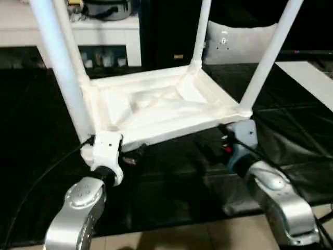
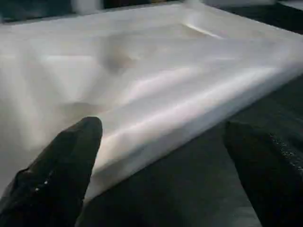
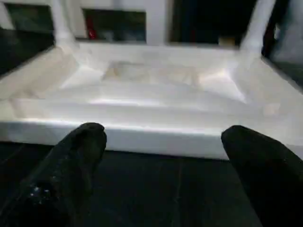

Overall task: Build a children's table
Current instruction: Rotate table base

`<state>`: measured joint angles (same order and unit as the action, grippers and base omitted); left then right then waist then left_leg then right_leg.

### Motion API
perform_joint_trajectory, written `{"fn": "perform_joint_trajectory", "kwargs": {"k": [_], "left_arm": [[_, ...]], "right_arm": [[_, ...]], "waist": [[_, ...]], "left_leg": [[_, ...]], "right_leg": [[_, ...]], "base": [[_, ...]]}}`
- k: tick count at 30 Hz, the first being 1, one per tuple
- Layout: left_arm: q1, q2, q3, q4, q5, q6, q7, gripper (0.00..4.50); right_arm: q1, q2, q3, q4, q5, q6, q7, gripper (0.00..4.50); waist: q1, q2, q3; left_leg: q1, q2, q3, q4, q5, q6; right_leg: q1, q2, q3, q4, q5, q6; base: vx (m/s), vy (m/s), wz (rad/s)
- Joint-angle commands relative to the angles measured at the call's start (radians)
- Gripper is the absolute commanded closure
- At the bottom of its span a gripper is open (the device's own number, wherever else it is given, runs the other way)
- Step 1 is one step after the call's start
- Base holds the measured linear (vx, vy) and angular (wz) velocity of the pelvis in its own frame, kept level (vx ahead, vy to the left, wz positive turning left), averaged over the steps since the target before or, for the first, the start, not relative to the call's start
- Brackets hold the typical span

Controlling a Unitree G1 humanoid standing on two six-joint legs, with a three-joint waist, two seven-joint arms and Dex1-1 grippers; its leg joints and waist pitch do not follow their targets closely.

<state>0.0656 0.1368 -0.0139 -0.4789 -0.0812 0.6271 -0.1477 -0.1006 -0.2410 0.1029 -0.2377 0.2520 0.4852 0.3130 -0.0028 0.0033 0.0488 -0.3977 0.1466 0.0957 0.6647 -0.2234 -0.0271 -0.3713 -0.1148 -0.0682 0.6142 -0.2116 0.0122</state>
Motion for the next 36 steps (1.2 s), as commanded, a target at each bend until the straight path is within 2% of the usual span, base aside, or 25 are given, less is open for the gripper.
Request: {"fn": "perform_joint_trajectory", "kwargs": {"k": [1,2,3,4,5,6,8,9,11,12,13,15,18,19,22,23,26,27,28,29,30,32,33,35,36], "left_arm": [[0.033,-0.005,0.021,-0.035,0.010,0.013,0.029,0.02],[0.041,-0.004,0.020,-0.042,0.015,0.016,0.031,0.02],[0.067,-0.010,0.025,-0.061,0.025,0.023,0.047,0.02],[0.080,-0.019,0.033,-0.071,0.027,0.026,0.056,0.02],[0.080,-0.019,0.033,-0.071,0.027,0.026,0.056,0.02],[0.090,-0.035,0.048,-0.077,0.040,0.038,0.086,0.02],[0.095,-0.061,0.073,-0.079,0.057,0.044,0.136,0.02],[0.097,-0.067,0.078,-0.079,0.061,0.044,0.147,0.02],[0.097,-0.082,0.100,-0.088,0.069,0.047,0.184,0.02],[0.094,-0.089,0.111,-0.089,0.065,0.049,0.194,0.02],[0.089,-0.091,0.120,-0.092,0.074,0.049,0.209,0.02],[0.075,-0.088,0.127,-0.090,0.071,0.047,0.208,0.02],[0.046,-0.090,0.140,-0.057,0.041,0.039,0.183,0.02],[0.028,-0.081,0.138,-0.032,0.041,0.025,0.174,0.02],[-0.006,-0.064,0.142,0.014,0.049,0.006,0.173,0.02],[-0.035,-0.056,0.161,0.053,0.055,-0.004,0.189,0.02],[-0.078,-0.044,0.191,0.102,0.055,-0.009,0.204,0.02],[-0.111,-0.030,0.207,0.133,0.052,-0.009,0.204,0.02],[-0.111,-0.030,0.207,0.133,0.052,-0.009,0.204,0.02],[-0.111,-0.030,0.207,0.133,0.052,-0.009,0.204,0.02],[-0.159,-0.017,0.226,0.160,0.038,0.004,0.203,0.02],[-0.175,-0.019,0.234,0.169,0.030,0.011,0.204,0.02],[-0.192,-0.026,0.248,0.175,0.018,0.025,0.208,0.02],[-0.203,-0.030,0.252,0.180,0.005,0.021,0.201,0.02],[-0.214,-0.034,0.255,0.195,-0.011,0.012,0.189,0.02]], "right_arm": [[0.003,-0.011,0.018,-0.026,0.021,-0.001,0.036,0.00],[0.003,-0.011,0.019,-0.027,0.022,-0.003,0.037,0.00],[0.004,-0.019,0.024,-0.030,0.024,0.002,0.047,0.00],[0.006,-0.025,0.030,-0.036,0.027,0.009,0.053,0.00],[0.006,-0.025,0.030,-0.036,0.027,0.009,0.053,0.00],[0.009,-0.031,0.035,-0.044,0.040,0.023,0.073,0.00],[0.012,-0.041,0.041,-0.054,0.054,0.047,0.101,0.00],[0.012,-0.042,0.043,-0.058,0.056,0.054,0.106,0.00],[0.018,-0.053,0.049,-0.070,0.074,0.060,0.141,0.00],[0.022,-0.058,0.053,-0.078,0.086,0.070,0.155,0.00],[0.025,-0.066,0.059,-0.088,0.095,0.079,0.171,0.00],[0.031,-0.075,0.070,-0.105,0.108,0.090,0.191,0.00],[0.037,-0.077,0.080,-0.116,0.122,0.095,0.208,0.00],[0.036,-0.078,0.084,-0.115,0.120,0.090,0.215,0.00],[0.033,-0.075,0.088,-0.111,0.112,0.085,0.217,0.00],[0.029,-0.072,0.086,-0.107,0.108,0.083,0.214,0.00],[0.022,-0.070,0.088,-0.106,0.111,0.088,0.212,0.00],[0.020,-0.070,0.091,-0.110,0.118,0.089,0.220,0.00],[0.020,-0.070,0.091,-0.110,0.118,0.089,0.220,0.00],[0.020,-0.070,0.091,-0.110,0.118,0.089,0.220,0.00],[0.024,-0.077,0.100,-0.124,0.138,0.098,0.249,0.00],[0.028,-0.082,0.104,-0.132,0.149,0.105,0.265,0.00],[0.032,-0.088,0.108,-0.142,0.160,0.114,0.279,0.00],[0.035,-0.098,0.112,-0.148,0.165,0.118,0.294,0.00],[0.035,-0.102,0.109,-0.147,0.168,0.120,0.298,0.00]], "waist": [[-0.022,0.030,-0.056],[-0.024,0.027,-0.050],[-0.025,0.023,-0.048],[-0.027,0.014,-0.042],[-0.028,0.009,-0.043],[-0.029,0.004,-0.040],[-0.033,0.000,-0.037],[-0.034,-0.009,-0.034],[-0.036,-0.011,-0.033],[-0.038,-0.016,-0.032],[-0.038,-0.018,-0.032],[-0.041,-0.017,-0.033],[-0.045,-0.017,-0.030],[-0.049,-0.021,-0.030],[-0.055,-0.007,-0.028],[-0.058,-0.005,-0.025],[-0.060,-0.002,-0.023],[-0.064,0.001,-0.020],[-0.064,0.002,-0.019],[-0.064,0.004,-0.017],[-0.065,0.006,-0.013],[-0.062,0.007,-0.013],[-0.059,0.013,-0.011],[-0.047,0.012,-0.010],[-0.020,0.013,-0.010]], "left_leg": [[0.044,0.082,-0.043,-0.130,-0.102,0.151],[0.041,0.088,-0.041,-0.133,-0.111,0.110],[0.036,0.092,-0.040,-0.137,-0.150,0.074],[0.025,0.077,-0.027,-0.146,-0.260,0.007],[0.020,0.065,-0.022,-0.148,-0.352,-0.052],[0.024,0.057,-0.015,-0.148,-0.448,-0.091],[0.025,0.054,-0.016,-0.147,-0.524,-0.115],[0.025,0.047,-0.015,-0.142,-0.573,-0.117],[0.027,0.041,-0.012,-0.137,-0.579,-0.104],[0.028,0.039,-0.009,-0.135,-0.564,-0.095],[0.028,0.038,-0.009,-0.133,-0.553,-0.091],[0.025,0.038,-0.008,-0.132,-0.525,-0.081],[0.027,0.040,-0.010,-0.132,-0.554,-0.086],[0.028,0.040,-0.011,-0.133,-0.576,-0.088],[0.025,0.044,-0.021,-0.145,-0.632,-0.101],[0.021,0.049,-0.025,-0.156,-0.671,-0.110],[0.033,0.048,-0.023,-0.157,-0.707,-0.120],[0.035,0.048,-0.024,-0.161,-0.737,-0.122],[0.035,0.049,-0.024,-0.166,-0.749,-0.121],[0.034,0.052,-0.025,-0.171,-0.769,-0.124],[0.030,0.053,-0.024,-0.180,-0.791,-0.127],[0.035,0.052,-0.018,-0.182,-0.806,-0.126],[0.033,0.054,-0.013,-0.190,-0.811,-0.125],[0.013,0.064,-0.001,-0.221,-0.809,-0.121],[-0.018,0.075,0.019,-0.270,-0.811,-0.116]], "right_leg": [[0.018,0.038,-0.003,-0.020,-0.128,-0.201],[0.014,0.034,0.004,-0.027,-0.040,-0.169],[0.018,0.027,0.009,-0.033,-0.026,-0.157],[0.030,0.008,0.019,-0.052,-0.044,-0.135],[0.033,-0.002,0.025,-0.064,-0.110,-0.110],[0.020,-0.004,0.033,-0.077,-0.222,-0.081],[0.014,-0.007,0.038,-0.086,-0.315,-0.061],[0.006,-0.014,0.039,-0.104,-0.431,-0.036],[0.002,-0.019,0.038,-0.120,-0.537,-0.011],[0.000,-0.020,0.036,-0.130,-0.583,0.000],[-0.001,-0.021,0.036,-0.133,-0.599,0.004],[-0.004,-0.021,0.033,-0.138,-0.618,0.009],[-0.010,-0.017,0.025,-0.142,-0.629,0.008],[-0.012,-0.014,0.020,-0.144,-0.631,0.012],[-0.003,-0.010,0.009,-0.139,-0.591,0.008],[0.003,-0.009,0.001,-0.134,-0.550,0.003],[0.000,-0.010,-0.004,-0.140,-0.551,-0.002],[0.004,-0.007,-0.015,-0.142,-0.561,0.001],[0.006,-0.006,-0.018,-0.141,-0.562,0.003],[0.010,-0.006,-0.020,-0.136,-0.557,0.001],[0.014,-0.004,-0.023,-0.131,-0.563,0.001],[0.013,0.001,-0.027,-0.128,-0.568,0.001],[0.017,0.005,-0.032,-0.124,-0.571,0.002],[0.044,0.010,-0.030,-0.084,-0.523,-0.002],[0.080,0.022,-0.020,-0.005,-0.444,-0.002]], "base": [[0.003,0.121,0.02],[0.003,0.121,0.02],[-0.008,0.107,0.05],[-0.020,0.067,-0.01],[-0.020,0.067,-0.01],[0.000,0.000,0.00],[0.000,0.000,0.00],[0.000,0.000,0.00],[0.000,0.000,0.00],[-0.041,-0.054,-0.03],[-0.034,-0.051,-0.01],[-0.017,-0.025,0.00],[0.000,0.000,0.00],[0.000,0.000,0.00],[0.000,0.000,0.00],[0.000,0.000,0.00],[0.000,0.000,0.00],[0.000,0.000,0.00],[0.000,0.000,0.00],[0.000,0.000,0.00],[0.000,0.000,0.00],[0.000,0.000,0.00],[0.000,0.000,0.00],[0.000,0.000,0.00],[-0.070,-0.063,0.12]]}}
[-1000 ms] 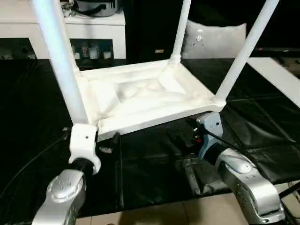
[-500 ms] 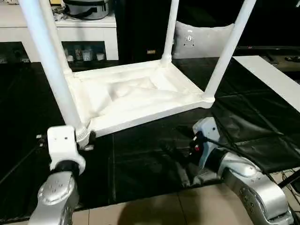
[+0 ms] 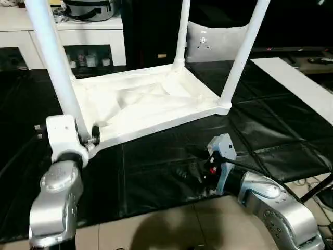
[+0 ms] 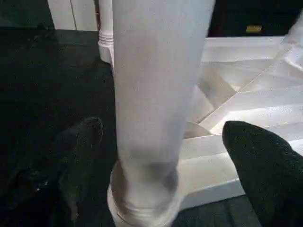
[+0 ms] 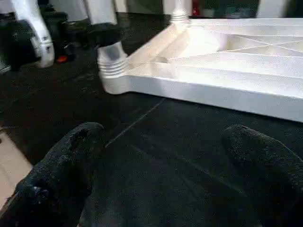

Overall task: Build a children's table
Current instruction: Rotate table base

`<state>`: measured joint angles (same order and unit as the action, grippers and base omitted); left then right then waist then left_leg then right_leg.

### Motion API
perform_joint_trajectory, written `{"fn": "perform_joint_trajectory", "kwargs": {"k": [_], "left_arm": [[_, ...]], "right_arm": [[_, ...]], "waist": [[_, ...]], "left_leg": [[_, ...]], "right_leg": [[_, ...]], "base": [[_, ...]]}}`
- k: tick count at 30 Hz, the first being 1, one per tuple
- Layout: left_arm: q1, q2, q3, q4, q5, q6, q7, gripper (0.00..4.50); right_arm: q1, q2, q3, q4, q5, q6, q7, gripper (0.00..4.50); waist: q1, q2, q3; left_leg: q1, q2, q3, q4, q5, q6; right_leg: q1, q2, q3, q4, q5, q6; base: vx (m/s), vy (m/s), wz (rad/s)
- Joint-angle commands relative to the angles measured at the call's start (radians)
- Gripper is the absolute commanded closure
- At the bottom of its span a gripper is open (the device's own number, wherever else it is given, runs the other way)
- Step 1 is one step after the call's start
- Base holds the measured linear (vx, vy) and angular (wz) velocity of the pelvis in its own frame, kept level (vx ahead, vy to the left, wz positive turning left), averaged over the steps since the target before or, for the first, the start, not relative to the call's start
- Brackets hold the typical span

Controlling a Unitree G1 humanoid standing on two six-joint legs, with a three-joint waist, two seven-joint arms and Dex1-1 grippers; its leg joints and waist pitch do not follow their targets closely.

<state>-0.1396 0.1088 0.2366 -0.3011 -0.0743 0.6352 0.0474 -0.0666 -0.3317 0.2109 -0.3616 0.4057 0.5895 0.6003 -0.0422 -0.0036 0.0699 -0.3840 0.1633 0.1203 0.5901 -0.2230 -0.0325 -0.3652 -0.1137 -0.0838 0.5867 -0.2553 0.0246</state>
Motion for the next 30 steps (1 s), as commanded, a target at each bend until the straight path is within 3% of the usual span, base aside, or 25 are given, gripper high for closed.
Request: {"fn": "perform_joint_trajectory", "kwargs": {"k": [1,2,3,4,5,6,7,8,9,10,11,12,13,14,15,16,17,18,19,20,21,22,24,26,30], "left_arm": [[-0.014,-0.007,0.006,0.026,-0.026,-0.001,-0.014,0.02],[-0.036,0.000,0.012,0.068,-0.056,-0.024,-0.052,0.02],[-0.047,0.004,0.015,0.087,-0.066,-0.034,-0.066,0.02],[-0.061,0.010,0.021,0.113,-0.076,-0.040,-0.081,0.02],[-0.075,0.019,0.027,0.143,-0.083,-0.046,-0.096,0.02],[-0.084,0.027,0.029,0.164,-0.083,-0.053,-0.104,0.02],[-0.105,0.043,0.037,0.210,-0.082,-0.067,-0.118,0.02],[-0.112,0.046,0.041,0.225,-0.085,-0.070,-0.123,0.02],[-0.133,0.059,0.050,0.270,-0.095,-0.084,-0.143,0.02],[-0.151,0.073,0.053,0.310,-0.102,-0.106,-0.167,0.02],[-0.165,0.082,0.055,0.339,-0.114,-0.121,-0.191,0.02],[-0.188,0.101,0.051,0.389,-0.119,-0.144,-0.222,0.02],[-0.188,0.101,0.051,0.389,-0.119,-0.144,-0.222,0.02],[-0.215,0.120,0.045,0.444,-0.118,-0.159,-0.246,0.02],[-0.222,0.124,0.044,0.458,-0.119,-0.160,-0.251,0.02],[-0.224,0.125,0.044,0.463,-0.119,-0.161,-0.252,0.02],[-0.257,0.139,0.045,0.525,-0.109,-0.171,-0.246,0.02],[-0.282,0.149,0.048,0.571,-0.094,-0.186,-0.222,0.02],[-0.291,0.152,0.050,0.588,-0.087,-0.194,-0.212,0.02],[-0.293,0.152,0.050,0.591,-0.087,-0.196,-0.211,0.02],[-0.316,0.154,0.055,0.624,-0.091,-0.215,-0.217,0.02],[-0.327,0.156,0.053,0.640,-0.095,-0.233,-0.231,0.02],[-0.351,0.158,0.051,0.674,-0.111,-0.268,-0.267,0.02],[-0.365,0.164,0.045,0.697,-0.107,-0.280,-0.273,0.02],[-0.405,0.178,0.042,0.771,-0.100,-0.318,-0.284,0.02]], "right_arm": [[0.001,-0.012,0.000,-0.023,0.015,0.016,0.011,0.00],[-0.001,-0.011,-0.003,-0.017,0.013,0.016,0.009,0.00],[-0.003,-0.011,-0.004,-0.013,0.012,0.015,0.009,0.00],[-0.004,-0.011,-0.005,-0.010,0.011,0.014,0.008,0.00],[-0.006,-0.011,-0.006,-0.007,0.010,0.014,0.008,0.00],[-0.007,-0.011,-0.007,-0.006,0.010,0.014,0.009,0.00],[-0.010,-0.011,-0.008,-0.004,0.011,0.015,0.010,0.00],[-0.010,-0.011,-0.009,-0.004,0.011,0.015,0.010,0.00],[-0.012,-0.011,-0.010,-0.002,0.011,0.014,0.012,0.00],[-0.014,-0.011,-0.011,0.000,0.011,0.015,0.013,0.00],[-0.015,-0.011,-0.012,0.000,0.012,0.014,0.012,0.00],[-0.017,-0.010,-0.012,0.001,0.012,0.013,0.010,0.00],[-0.017,-0.010,-0.012,0.001,0.012,0.013,0.010,0.00],[-0.019,-0.011,-0.014,0.004,0.013,0.013,0.011,0.00],[-0.020,-0.011,-0.014,0.004,0.013,0.012,0.011,0.00],[-0.020,-0.011,-0.014,0.004,0.012,0.012,0.011,0.00],[-0.022,-0.013,-0.014,0.006,0.011,0.011,0.013,0.00],[-0.023,-0.014,-0.014,0.006,0.010,0.009,0.015,0.00],[-0.023,-0.014,-0.014,0.006,0.010,0.008,0.016,0.00],[-0.023,-0.014,-0.014,0.006,0.010,0.008,0.016,0.00],[-0.024,-0.014,-0.015,0.005,0.010,0.009,0.016,0.00],[-0.025,-0.014,-0.015,0.005,0.010,0.008,0.017,0.00],[-0.028,-0.015,-0.015,0.006,0.011,0.006,0.018,0.00],[-0.031,-0.014,-0.013,0.012,0.009,0.003,0.018,0.00],[-0.039,-0.012,-0.010,0.021,0.007,-0.002,0.019,0.00]], "waist": [[0.053,0.009,-0.036],[0.042,-0.048,-0.026],[0.031,-0.048,-0.022],[0.038,-0.035,-0.025],[0.053,-0.009,-0.035],[0.046,-0.018,-0.030],[0.036,0.017,-0.033],[0.024,0.032,-0.030],[0.022,0.038,-0.023],[0.042,0.043,-0.010],[0.099,0.035,-0.008],[0.100,-0.008,-0.033],[0.084,-0.071,-0.043],[0.084,-0.068,-0.032],[0.115,-0.057,-0.051],[0.115,-0.057,-0.051],[0.110,-0.029,-0.070],[0.109,-0.006,-0.069],[0.098,0.000,-0.066],[0.098,0.000,-0.066],[0.089,-0.002,-0.068],[0.083,-0.008,-0.067],[0.079,-0.014,-0.065],[0.075,-0.016,-0.067],[0.074,-0.019,-0.074]], "left_leg": [[-0.019,0.059,0.030,-0.197,-0.744,-0.104],[0.148,-0.025,0.042,0.068,-0.484,-0.095],[0.153,-0.057,0.008,0.135,-0.254,-0.046],[0.052,-0.034,-0.040,0.111,-0.079,-0.009],[0.048,0.019,-0.047,-0.002,-0.223,-0.050],[0.044,0.025,-0.044,-0.048,-0.387,-0.042],[0.052,0.043,-0.056,-0.083,-0.602,-0.053],[0.057,0.062,-0.063,-0.116,-0.736,-0.047],[0.047,0.072,-0.065,-0.140,-0.791,-0.043],[-0.010,0.103,-0.052,-0.214,-0.919,-0.030],[-0.049,0.104,-0.005,-0.232,-0.934,0.014],[0.044,0.061,0.019,-0.140,-0.711,-0.026],[0.095,0.017,0.015,-0.016,-0.486,-0.044],[0.088,-0.027,-0.008,0.115,-0.087,-0.029],[0.011,0.003,-0.023,0.036,-0.017,-0.020],[0.011,0.003,-0.023,0.036,-0.017,-0.020],[0.047,0.037,-0.014,-0.042,-0.052,-0.043],[0.045,0.049,-0.009,-0.059,-0.141,-0.048],[0.034,0.053,-0.012,-0.067,-0.214,-0.060],[0.034,0.053,-0.012,-0.067,-0.214,-0.060],[0.026,0.056,-0.011,-0.072,-0.254,-0.072],[0.018,0.053,-0.009,-0.073,-0.251,-0.072],[0.017,0.051,-0.005,-0.072,-0.245,-0.066],[0.016,0.048,-0.001,-0.070,-0.222,-0.057],[0.014,0.046,0.005,-0.064,-0.103,-0.030]], "right_leg": [[0.057,0.016,0.040,0.046,-0.375,-0.011],[-0.140,-0.036,0.029,-0.227,-0.870,0.047],[-0.160,-0.092,0.065,-0.229,-0.992,0.019],[-0.035,-0.141,0.106,-0.193,-0.956,-0.031],[0.009,-0.085,0.054,-0.125,-0.698,-0.059],[-0.003,-0.026,0.032,-0.099,-0.573,-0.051],[0.005,0.008,0.013,-0.078,-0.366,-0.058],[0.021,0.014,0.000,-0.064,-0.216,-0.074],[0.037,0.018,-0.009,-0.046,-0.165,-0.076],[0.088,0.023,-0.020,0.065,-0.068,-0.070],[0.100,0.029,0.007,0.148,-0.045,-0.039],[0.035,-0.007,0.087,0.067,-0.453,0.005],[-0.030,-0.035,0.106,-0.058,-0.760,0.056],[-0.082,-0.076,0.144,-0.169,-1.193,0.034],[0.028,-0.093,0.166,-0.108,-0.917,0.003],[0.028,-0.093,0.166,-0.108,-0.917,0.003],[-0.004,0.000,0.106,-0.037,-0.307,-0.077],[-0.003,0.005,0.093,-0.025,-0.153,-0.131],[0.003,-0.001,0.089,-0.029,-0.120,-0.172],[0.003,-0.001,0.089,-0.029,-0.120,-0.172],[0.011,-0.006,0.086,-0.034,-0.105,-0.194],[0.018,-0.010,0.086,-0.038,-0.105,-0.196],[0.016,-0.013,0.088,-0.045,-0.131,-0.190],[0.018,-0.014,0.090,-0.050,-0.151,-0.183],[0.026,-0.014,0.089,-0.043,-0.037,-0.196]], "base": [[-0.017,-0.119,0.22],[-0.017,-0.119,0.22],[0.021,-0.079,0.05],[0.039,0.024,-0.26],[0.039,0.024,-0.26],[0.009,0.033,-0.20],[-0.076,0.002,0.01],[-0.076,0.002,0.01],[-0.107,0.011,0.02],[-0.098,-0.013,0.11],[-0.098,-0.013,0.11],[-0.005,-0.096,0.20],[0.053,-0.149,0.02],[0.053,-0.149,0.02],[0.092,-0.086,-0.14],[0.000,0.000,0.00],[0.000,0.000,0.00],[0.000,0.000,0.00],[0.000,0.000,0.00],[0.000,0.000,0.00],[0.000,0.000,0.00],[0.000,0.000,0.00],[0.000,0.000,0.00],[0.000,0.000,0.00],[0.000,0.000,0.00]]}}
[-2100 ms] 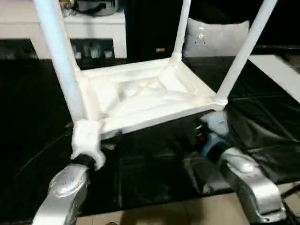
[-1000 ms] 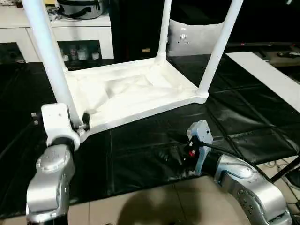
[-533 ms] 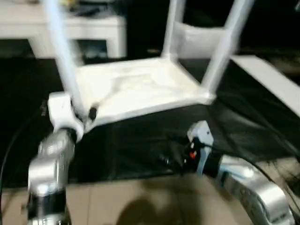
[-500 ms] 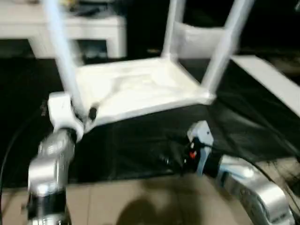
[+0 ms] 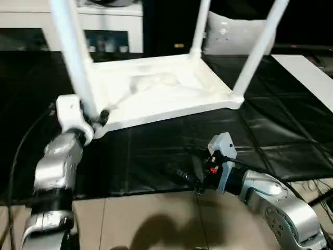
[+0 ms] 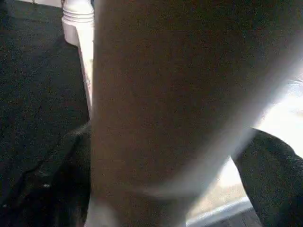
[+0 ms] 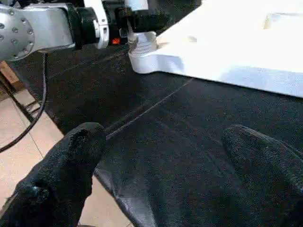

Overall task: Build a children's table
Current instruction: Rotate table base

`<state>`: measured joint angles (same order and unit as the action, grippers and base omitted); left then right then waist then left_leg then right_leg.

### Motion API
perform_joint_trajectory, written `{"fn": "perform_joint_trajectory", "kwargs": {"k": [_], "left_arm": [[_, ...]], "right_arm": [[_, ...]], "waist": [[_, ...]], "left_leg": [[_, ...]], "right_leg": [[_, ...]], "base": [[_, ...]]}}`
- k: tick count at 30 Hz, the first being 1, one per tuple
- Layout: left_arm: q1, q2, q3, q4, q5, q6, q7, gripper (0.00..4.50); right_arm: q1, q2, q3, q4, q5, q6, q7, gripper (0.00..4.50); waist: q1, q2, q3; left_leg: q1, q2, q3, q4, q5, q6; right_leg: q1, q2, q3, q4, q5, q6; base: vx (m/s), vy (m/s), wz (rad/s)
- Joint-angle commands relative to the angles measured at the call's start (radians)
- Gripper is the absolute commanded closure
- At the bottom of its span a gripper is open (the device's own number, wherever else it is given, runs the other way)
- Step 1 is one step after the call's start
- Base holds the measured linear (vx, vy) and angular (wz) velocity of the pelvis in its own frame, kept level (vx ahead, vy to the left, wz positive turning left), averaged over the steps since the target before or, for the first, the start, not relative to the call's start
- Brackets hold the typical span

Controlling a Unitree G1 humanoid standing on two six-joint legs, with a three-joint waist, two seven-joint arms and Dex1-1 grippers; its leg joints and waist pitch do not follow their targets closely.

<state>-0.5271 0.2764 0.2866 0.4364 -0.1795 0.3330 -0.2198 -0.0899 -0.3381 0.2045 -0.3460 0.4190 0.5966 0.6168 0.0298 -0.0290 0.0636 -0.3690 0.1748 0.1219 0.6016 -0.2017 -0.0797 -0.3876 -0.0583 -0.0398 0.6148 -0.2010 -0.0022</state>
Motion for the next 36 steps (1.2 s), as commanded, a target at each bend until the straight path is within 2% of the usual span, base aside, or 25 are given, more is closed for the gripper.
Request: {"fn": "perform_joint_trajectory", "kwargs": {"k": [1,2,3,4,5,6,7,8,9,10,11,12,14,16,17,21,23,25,29,31,33,34,36], "left_arm": [[-0.031,0.015,-0.011,0.061,-0.001,-0.039,-0.043,0.02],[-0.036,0.017,-0.016,0.069,-0.012,-0.045,-0.081,0.02],[-0.043,0.022,-0.027,0.082,-0.039,-0.057,-0.169,0.02],[-0.030,0.026,-0.048,0.055,-0.069,-0.051,-0.268,0.02],[-0.030,0.026,-0.048,0.055,-0.069,-0.051,-0.268,0.02],[0.004,0.039,-0.097,-0.009,-0.116,-0.029,-0.427,0.02],[0.032,0.054,-0.142,-0.065,-0.140,0.000,-0.521,0.02],[0.032,0.054,-0.142,-0.065,-0.140,0.000,-0.521,0.02],[0.068,0.069,-0.204,-0.139,-0.169,0.036,-0.618,0.02],[0.068,0.069,-0.204,-0.139,-0.169,0.036,-0.618,0.02],[0.078,0.066,-0.229,-0.167,-0.182,0.049,-0.641,0.02],[0.087,0.058,-0.256,-0.198,-0.202,0.063,-0.670,0.02],[0.090,0.053,-0.267,-0.211,-0.211,0.070,-0.682,0.02],[0.097,0.030,-0.319,-0.262,-0.236,0.093,-0.714,0.02],[0.096,0.017,-0.337,-0.277,-0.240,0.096,-0.724,0.02],[0.095,-0.001,-0.353,-0.299,-0.247,0.108,-0.746,0.02],[0.110,-0.002,-0.387,-0.366,-0.278,0.152,-0.781,0.02],[0.129,0.000,-0.417,-0.435,-0.314,0.195,-0.799,0.02],[0.151,-0.001,-0.444,-0.501,-0.348,0.237,-0.806,0.02],[0.176,-0.016,-0.468,-0.566,-0.386,0.277,-0.801,0.02],[0.185,-0.030,-0.480,-0.590,-0.391,0.286,-0.789,0.02],[0.188,-0.034,-0.483,-0.597,-0.391,0.289,-0.785,0.02],[0.194,-0.049,-0.493,-0.619,-0.397,0.301,-0.773,0.02]], "right_arm": [[-0.019,-0.005,-0.005,0.009,-0.007,-0.010,0.003,0.00],[-0.021,-0.006,-0.006,0.014,-0.013,-0.010,-0.002,0.00],[-0.027,-0.008,-0.009,0.026,-0.027,-0.008,-0.016,0.00],[-0.037,-0.004,-0.015,0.051,-0.052,-0.006,-0.049,0.00],[-0.037,-0.004,-0.015,0.051,-0.052,-0.006,-0.049,0.00],[-0.056,0.004,-0.023,0.099,-0.098,-0.010,-0.106,0.00],[-0.072,0.008,-0.024,0.137,-0.132,-0.017,-0.143,0.00],[-0.072,0.008,-0.024,0.137,-0.132,-0.017,-0.143,0.00],[-0.098,0.012,-0.022,0.205,-0.183,-0.040,-0.192,0.00],[-0.098,0.012,-0.022,0.205,-0.183,-0.040,-0.192,0.00],[-0.114,0.017,-0.024,0.250,-0.205,-0.050,-0.221,0.00],[-0.136,0.020,-0.027,0.311,-0.232,-0.068,-0.255,0.00],[-0.146,0.021,-0.029,0.341,-0.243,-0.075,-0.270,0.00],[-0.196,0.017,-0.040,0.489,-0.277,-0.115,-0.321,0.00],[-0.222,0.014,-0.043,0.558,-0.292,-0.134,-0.341,0.00],[-0.258,0.014,-0.049,0.647,-0.314,-0.167,-0.365,0.00],[-0.313,0.025,-0.062,0.765,-0.332,-0.228,-0.371,0.00],[-0.361,0.043,-0.079,0.852,-0.330,-0.275,-0.376,0.00],[-0.415,0.066,-0.091,0.935,-0.322,-0.338,-0.374,0.00],[-0.468,0.095,-0.084,0.987,-0.324,-0.388,-0.356,0.00],[-0.491,0.112,-0.074,1.007,-0.329,-0.407,-0.342,0.00],[-0.499,0.118,-0.071,1.018,-0.331,-0.415,-0.336,0.00],[-0.522,0.138,-0.060,1.051,-0.340,-0.440,-0.315,0.00]], "waist": [[0.002,0.007,-0.069],[0.003,0.008,-0.069],[0.004,0.008,-0.072],[0.005,0.008,-0.071],[0.006,0.011,-0.070],[0.011,0.014,-0.068],[0.013,0.013,-0.069],[0.014,0.012,-0.068],[0.018,0.014,-0.066],[0.018,0.016,-0.065],[0.022,0.015,-0.064],[0.022,0.014,-0.063],[0.022,0.012,-0.063],[0.015,0.011,-0.064],[0.014,0.013,-0.066],[0.008,0.009,-0.072],[0.000,0.009,-0.075],[-0.001,0.011,-0.076],[-0.002,0.012,-0.077],[-0.012,0.005,-0.076],[-0.017,0.008,-0.076],[-0.024,0.005,-0.077],[-0.029,0.004,-0.074]], "left_leg": [[0.000,0.036,0.004,-0.074,-0.103,0.020],[0.000,0.035,0.004,-0.073,-0.085,0.026],[0.002,0.036,0.007,-0.072,-0.053,0.031],[0.003,0.037,0.007,-0.072,-0.047,0.032],[0.008,0.039,0.010,-0.073,-0.045,0.026],[0.012,0.041,0.013,-0.074,-0.064,0.018],[0.012,0.044,0.013,-0.076,-0.064,0.012],[0.011,0.044,0.013,-0.078,-0.061,0.004],[0.020,0.047,0.021,-0.079,-0.099,-0.012],[0.018,0.047,0.021,-0.081,-0.103,-0.016],[0.022,0.047,0.028,-0.081,-0.130,-0.019],[0.018,0.045,0.031,-0.082,-0.144,-0.025],[0.016,0.044,0.032,-0.082,-0.148,-0.029],[0.011,0.042,0.031,-0.081,-0.144,-0.033],[0.014,0.042,0.034,-0.078,-0.136,-0.032],[0.005,0.038,0.036,-0.070,-0.069,-0.010],[0.003,0.038,0.035,-0.067,-0.049,0.000],[0.007,0.040,0.041,-0.062,-0.045,0.008],[0.006,0.041,0.043,-0.061,-0.026,0.021],[0.001,0.039,0.045,-0.061,-0.047,0.019],[0.002,0.041,0.045,-0.059,-0.049,0.024],[0.001,0.041,0.045,-0.059,-0.058,0.027],[0.001,0.041,0.047,-0.058,-0.071,0.031]], "right_leg": [[0.050,-0.069,0.045,-0.067,-0.058,-0.176],[0.049,-0.068,0.044,-0.066,-0.033,-0.181],[0.052,-0.067,0.043,-0.058,0.027,-0.202],[0.051,-0.068,0.043,-0.058,0.036,-0.209],[0.047,-0.068,0.042,-0.056,0.038,-0.223],[0.043,-0.068,0.043,-0.058,0.028,-0.234],[0.045,-0.070,0.043,-0.055,0.026,-0.237],[0.045,-0.074,0.044,-0.053,0.020,-0.240],[0.037,-0.071,0.044,-0.057,-0.016,-0.241],[0.038,-0.071,0.044,-0.055,-0.025,-0.242],[0.035,-0.069,0.045,-0.060,-0.049,-0.240],[0.038,-0.071,0.046,-0.060,-0.069,-0.236],[0.040,-0.071,0.046,-0.061,-0.083,-0.228],[0.046,-0.072,0.046,-0.061,-0.087,-0.220],[0.044,-0.072,0.047,-0.062,-0.080,-0.223],[0.056,-0.067,0.046,-0.052,0.015,-0.227],[0.058,-0.067,0.045,-0.047,0.054,-0.241],[0.055,-0.064,0.045,-0.045,0.067,-0.263],[0.057,-0.058,0.043,-0.040,0.093,-0.275],[0.061,-0.056,0.043,-0.042,0.068,-0.269],[0.058,-0.056,0.044,-0.041,0.066,-0.271],[0.057,-0.056,0.043,-0.041,0.055,-0.275],[0.055,-0.056,0.045,-0.045,0.023,-0.273]], "base": [[0.000,0.000,0.00],[0.000,0.000,0.00],[0.000,0.000,0.00],[0.000,0.000,0.00],[0.000,0.000,0.00],[0.000,0.000,0.00],[0.000,0.000,0.00],[0.000,0.000,0.00],[0.000,0.000,0.00],[0.000,0.000,0.00],[0.000,0.000,0.00],[0.000,0.000,0.00],[0.000,0.000,0.00],[0.000,0.000,0.00],[0.000,0.000,0.00],[0.000,0.000,0.00],[0.000,0.000,0.00],[0.000,0.000,0.00],[0.000,0.000,0.00],[0.000,0.000,0.00],[0.000,0.000,0.00],[0.000,0.000,0.00],[0.000,0.000,0.00]]}}
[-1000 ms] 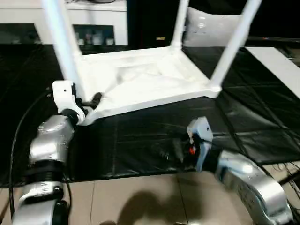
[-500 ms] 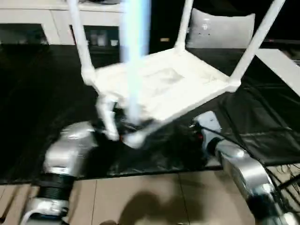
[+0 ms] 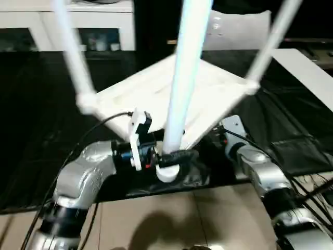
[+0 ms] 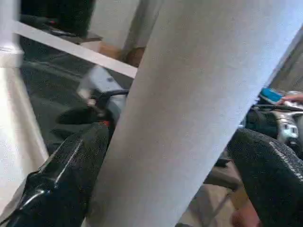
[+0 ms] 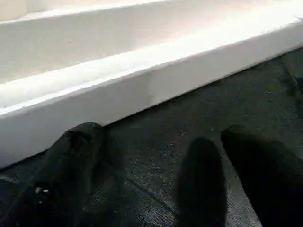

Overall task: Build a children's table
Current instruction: Rotate table base

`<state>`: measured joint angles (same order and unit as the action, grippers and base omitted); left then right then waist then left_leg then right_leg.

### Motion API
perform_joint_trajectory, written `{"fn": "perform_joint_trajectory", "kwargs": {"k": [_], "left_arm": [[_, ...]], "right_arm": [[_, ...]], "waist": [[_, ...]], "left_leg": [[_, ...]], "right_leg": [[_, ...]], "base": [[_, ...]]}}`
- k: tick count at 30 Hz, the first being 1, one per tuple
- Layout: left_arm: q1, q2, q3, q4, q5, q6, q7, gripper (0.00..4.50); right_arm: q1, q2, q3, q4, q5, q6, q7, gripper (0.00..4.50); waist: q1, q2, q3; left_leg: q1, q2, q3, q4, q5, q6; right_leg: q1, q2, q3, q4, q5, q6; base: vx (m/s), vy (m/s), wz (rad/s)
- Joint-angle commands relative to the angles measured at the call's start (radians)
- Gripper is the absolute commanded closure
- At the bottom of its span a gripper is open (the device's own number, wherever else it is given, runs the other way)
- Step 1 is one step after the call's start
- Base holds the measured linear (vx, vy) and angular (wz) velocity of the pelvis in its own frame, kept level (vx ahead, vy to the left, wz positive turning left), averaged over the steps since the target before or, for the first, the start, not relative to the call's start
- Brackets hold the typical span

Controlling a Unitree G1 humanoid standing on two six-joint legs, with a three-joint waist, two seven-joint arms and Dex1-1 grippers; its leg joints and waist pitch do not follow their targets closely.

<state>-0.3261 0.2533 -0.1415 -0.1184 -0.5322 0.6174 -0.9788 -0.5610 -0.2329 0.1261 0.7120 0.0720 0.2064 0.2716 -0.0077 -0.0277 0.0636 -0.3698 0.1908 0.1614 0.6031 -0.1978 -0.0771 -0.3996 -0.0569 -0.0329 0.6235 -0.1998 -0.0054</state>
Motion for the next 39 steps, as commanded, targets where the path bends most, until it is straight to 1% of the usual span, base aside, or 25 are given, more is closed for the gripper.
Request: {"fn": "perform_joint_trajectory", "kwargs": {"k": [1,4,6,8,10,12,13,14,16,17,18,20,21,22,25,26,27,29,30,32,33,35,37,38,39], "left_arm": [[-0.007,-0.025,-0.065,-0.064,-0.044,0.017,-0.014,0.02],[-0.005,-0.050,-0.076,-0.082,-0.058,0.031,0.007,0.02],[-0.006,-0.069,-0.083,-0.068,-0.043,0.019,0.025,0.02],[-0.010,-0.079,-0.085,-0.056,-0.029,0.010,0.035,0.02],[-0.034,-0.113,-0.082,-0.023,0.002,-0.017,0.066,0.02],[-0.068,-0.136,-0.070,0.034,0.055,-0.073,0.121,0.02],[-0.068,-0.136,-0.070,0.034,0.055,-0.073,0.121,0.02],[-0.091,-0.143,-0.053,0.080,0.087,-0.113,0.160,0.02],[-0.108,-0.142,-0.038,0.110,0.103,-0.132,0.180,0.02],[-0.131,-0.141,-0.022,0.149,0.125,-0.163,0.207,0.02],[-0.139,-0.140,-0.017,0.163,0.133,-0.175,0.217,0.02],[-0.177,-0.135,0.021,0.222,0.146,-0.213,0.250,0.02],[-0.200,-0.134,0.047,0.255,0.145,-0.228,0.265,0.02],[-0.207,-0.135,0.055,0.266,0.146,-0.234,0.269,0.02],[-0.254,-0.111,0.081,0.360,0.195,-0.278,0.337,0.02],[-0.269,-0.100,0.087,0.401,0.216,-0.310,0.356,0.02],[-0.278,-0.093,0.089,0.431,0.228,-0.335,0.366,0.02],[-0.285,-0.087,0.097,0.457,0.231,-0.345,0.373,0.02],[-0.295,-0.079,0.112,0.499,0.239,-0.369,0.393,0.02],[-0.298,-0.073,0.118,0.519,0.249,-0.381,0.410,0.02],[-0.290,-0.072,0.123,0.509,0.246,-0.380,0.403,0.02],[-0.266,-0.081,0.125,0.459,0.223,-0.360,0.375,0.02],[-0.222,-0.094,0.111,0.390,0.203,-0.347,0.349,0.02],[-0.170,-0.105,0.097,0.335,0.197,-0.347,0.356,0.02],[-0.162,-0.106,0.095,0.326,0.197,-0.346,0.358,0.02]], "right_arm": [[-0.051,0.033,0.018,-0.007,0.007,-0.050,0.030,0.00],[-0.066,0.058,0.028,0.026,-0.004,-0.080,0.058,0.00],[-0.069,0.067,0.040,0.045,-0.013,-0.097,0.074,0.00],[-0.068,0.073,0.043,0.055,-0.012,-0.116,0.097,0.00],[-0.054,0.085,0.070,0.050,-0.014,-0.157,0.186,0.00],[-0.063,0.081,0.081,0.073,-0.061,-0.167,0.121,0.00],[-0.063,0.081,0.081,0.073,-0.061,-0.167,0.121,0.00],[-0.067,0.082,0.058,0.088,-0.057,-0.168,0.098,0.00],[-0.066,0.077,0.041,0.091,-0.055,-0.166,0.077,0.00],[-0.061,0.066,0.023,0.092,-0.054,-0.159,0.055,0.00],[-0.058,0.062,0.017,0.093,-0.054,-0.156,0.049,0.00],[-0.030,0.039,-0.019,0.089,-0.049,-0.144,0.023,0.00],[-0.008,0.024,-0.040,0.080,-0.043,-0.136,0.009,0.00],[-0.002,0.020,-0.046,0.078,-0.042,-0.135,0.006,0.00],[0.059,-0.013,-0.066,0.030,-0.041,-0.118,-0.010,0.00],[0.086,-0.024,-0.079,0.007,-0.035,-0.107,-0.013,0.00],[0.101,-0.030,-0.086,-0.006,-0.030,-0.100,-0.015,0.00],[0.122,-0.039,-0.096,-0.027,-0.027,-0.091,-0.022,0.00],[0.153,-0.050,-0.109,-0.061,-0.023,-0.081,-0.033,0.00],[0.180,-0.054,-0.119,-0.104,-0.016,-0.069,-0.030,0.00],[0.211,-0.054,-0.128,-0.162,-0.005,-0.059,-0.016,0.00],[0.249,-0.059,-0.129,-0.235,-0.003,-0.055,-0.006,0.00],[0.292,-0.065,-0.126,-0.326,0.021,-0.038,0.028,0.00],[0.330,-0.059,-0.132,-0.428,0.053,-0.026,0.047,0.00],[0.335,-0.057,-0.133,-0.443,0.058,-0.024,0.049,0.00]], "waist": [[0.006,0.002,-0.075],[0.000,-0.005,-0.076],[-0.004,-0.006,-0.073],[-0.003,-0.004,-0.073],[-0.005,-0.003,-0.073],[-0.005,-0.002,-0.071],[-0.004,-0.002,-0.071],[-0.006,-0.005,-0.071],[-0.006,-0.005,-0.071],[-0.002,0.010,-0.072],[-0.003,0.003,-0.074],[0.000,0.002,-0.076],[0.005,0.003,-0.076],[0.007,0.001,-0.076],[0.012,-0.002,-0.078],[0.009,-0.005,-0.076],[0.010,-0.004,-0.074],[0.008,-0.005,-0.074],[0.008,-0.002,-0.073],[0.010,-0.003,-0.075],[0.015,-0.001,-0.072],[0.013,-0.004,-0.073],[0.014,-0.003,-0.074],[0.014,-0.002,-0.075],[0.015,0.000,-0.073]], "left_leg": [[0.001,0.025,0.008,-0.058,-0.075,0.029],[-0.004,0.023,0.009,-0.055,-0.072,0.040],[-0.003,0.025,0.010,-0.056,-0.076,0.047],[0.000,0.026,0.012,-0.054,-0.085,0.052],[0.000,0.026,0.012,-0.053,-0.098,0.055],[0.002,0.027,0.011,-0.054,-0.105,0.055],[0.003,0.026,0.011,-0.054,-0.111,0.053],[0.001,0.026,0.009,-0.055,-0.120,0.047],[0.001,0.024,0.010,-0.055,-0.136,0.042],[0.006,0.023,0.010,-0.054,-0.133,0.039],[0.005,0.024,0.010,-0.053,-0.124,0.038],[0.004,0.023,0.010,-0.052,-0.108,0.041],[0.007,0.021,0.013,-0.050,-0.101,0.045],[0.005,0.020,0.012,-0.051,-0.096,0.045],[0.002,0.018,0.011,-0.050,-0.094,0.044],[0.001,0.017,0.011,-0.051,-0.109,0.044],[0.005,0.015,0.012,-0.050,-0.132,0.046],[0.002,0.017,0.010,-0.052,-0.132,0.040],[0.004,0.017,0.011,-0.052,-0.137,0.039],[0.004,0.019,0.010,-0.053,-0.135,0.038],[0.005,0.021,0.011,-0.054,-0.142,0.040],[0.003,0.021,0.009,-0.055,-0.145,0.042],[0.000,0.024,0.008,-0.055,-0.133,0.049],[0.001,0.024,0.010,-0.053,-0.127,0.057],[-0.001,0.026,0.009,-0.054,-0.125,0.062]], "right_leg": [[0.068,-0.058,0.038,-0.053,0.020,-0.270],[0.068,-0.057,0.039,-0.051,0.011,-0.272],[0.065,-0.056,0.039,-0.054,-0.005,-0.268],[0.062,-0.056,0.041,-0.056,-0.026,-0.265],[0.061,-0.055,0.041,-0.058,-0.036,-0.265],[0.058,-0.053,0.040,-0.062,-0.051,-0.264],[0.057,-0.054,0.040,-0.063,-0.063,-0.261],[0.061,-0.056,0.040,-0.062,-0.082,-0.254],[0.059,-0.055,0.041,-0.067,-0.112,-0.242],[0.055,-0.054,0.042,-0.066,-0.109,-0.237],[0.057,-0.053,0.041,-0.064,-0.082,-0.240],[0.059,-0.052,0.041,-0.062,-0.055,-0.242],[0.057,-0.049,0.042,-0.061,-0.027,-0.244],[0.060,-0.050,0.042,-0.060,-0.021,-0.244],[0.065,-0.050,0.041,-0.060,-0.025,-0.235],[0.064,-0.050,0.039,-0.065,-0.057,-0.223],[0.060,-0.049,0.040,-0.073,-0.109,-0.210],[0.062,-0.052,0.040,-0.071,-0.124,-0.210],[0.059,-0.051,0.040,-0.076,-0.144,-0.204],[0.058,-0.051,0.040,-0.072,-0.130,-0.212],[0.057,-0.052,0.042,-0.075,-0.130,-0.208],[0.057,-0.053,0.040,-0.073,-0.133,-0.211],[0.059,-0.054,0.041,-0.070,-0.115,-0.216],[0.057,-0.054,0.041,-0.071,-0.097,-0.224],[0.060,-0.053,0.042,-0.070,-0.082,-0.224]], "base": [[0.000,0.000,0.00],[0.000,0.000,0.00],[0.000,0.000,0.00],[0.000,0.000,0.00],[0.000,0.000,0.00],[0.000,0.000,0.00],[0.000,0.000,0.00],[0.000,0.000,0.00],[0.000,0.000,0.00],[0.000,0.000,0.00],[0.000,0.000,0.00],[0.000,0.000,0.00],[0.000,0.000,0.00],[0.000,0.000,0.00],[0.000,0.000,0.00],[0.000,0.000,0.00],[0.000,0.000,0.00],[0.000,0.000,0.00],[0.000,0.000,0.00],[0.000,0.000,0.00],[0.000,0.000,0.00],[0.000,0.000,0.00],[0.000,0.000,0.00],[0.000,0.000,0.00],[0.000,0.000,0.00]]}}
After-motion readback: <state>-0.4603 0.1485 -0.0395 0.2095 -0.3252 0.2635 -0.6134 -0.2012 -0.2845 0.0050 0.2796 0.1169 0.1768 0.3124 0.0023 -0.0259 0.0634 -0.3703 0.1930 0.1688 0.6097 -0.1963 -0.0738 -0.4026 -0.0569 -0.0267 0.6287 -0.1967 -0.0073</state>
